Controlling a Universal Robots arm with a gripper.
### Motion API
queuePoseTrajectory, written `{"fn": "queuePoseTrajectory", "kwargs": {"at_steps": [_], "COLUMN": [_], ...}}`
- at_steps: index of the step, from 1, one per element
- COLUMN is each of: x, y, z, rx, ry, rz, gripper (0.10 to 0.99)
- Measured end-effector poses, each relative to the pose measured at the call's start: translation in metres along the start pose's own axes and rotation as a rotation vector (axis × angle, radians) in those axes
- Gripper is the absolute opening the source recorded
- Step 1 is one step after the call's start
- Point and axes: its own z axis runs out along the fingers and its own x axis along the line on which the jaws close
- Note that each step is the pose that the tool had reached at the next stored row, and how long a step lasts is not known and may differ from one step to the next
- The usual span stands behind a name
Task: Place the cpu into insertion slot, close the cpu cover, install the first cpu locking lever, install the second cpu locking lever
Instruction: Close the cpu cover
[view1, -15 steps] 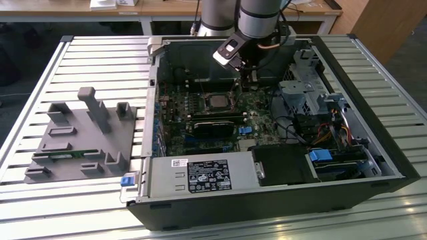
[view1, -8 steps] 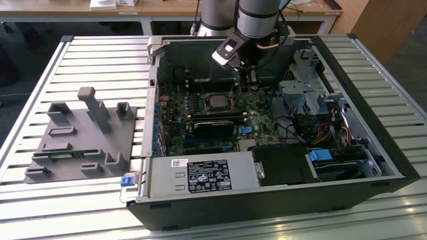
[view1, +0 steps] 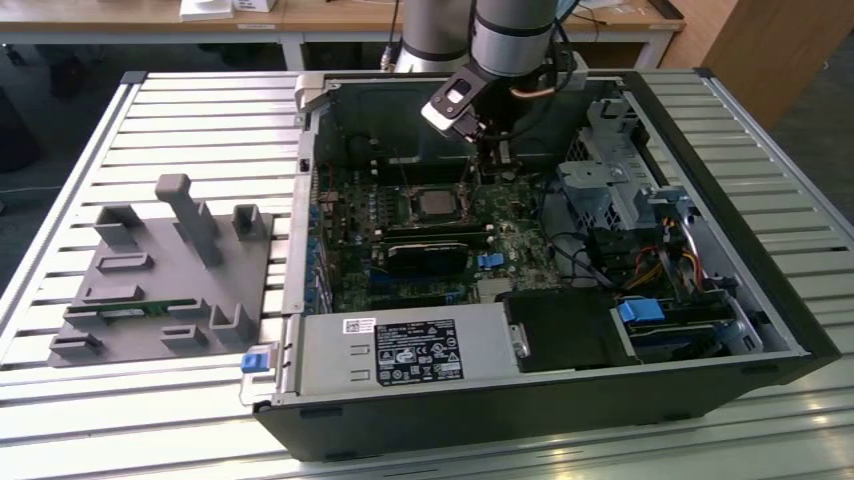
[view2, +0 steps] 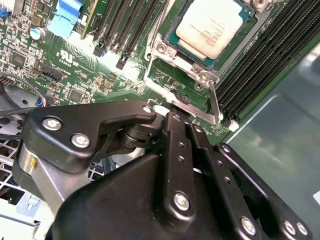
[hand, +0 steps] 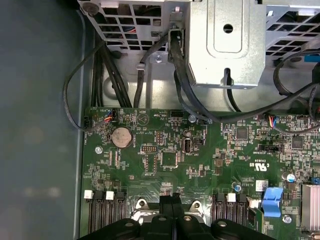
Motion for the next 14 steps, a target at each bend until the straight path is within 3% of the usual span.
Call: {"fn": "queuePoseTrajectory", "kwargs": {"at_steps": [14], "x": [0.0], "y": [-0.0043], "z": [-0.0001], "rx": [0.0], "ry": [0.0], "rz": [0.0], "gripper": [0.106]}}
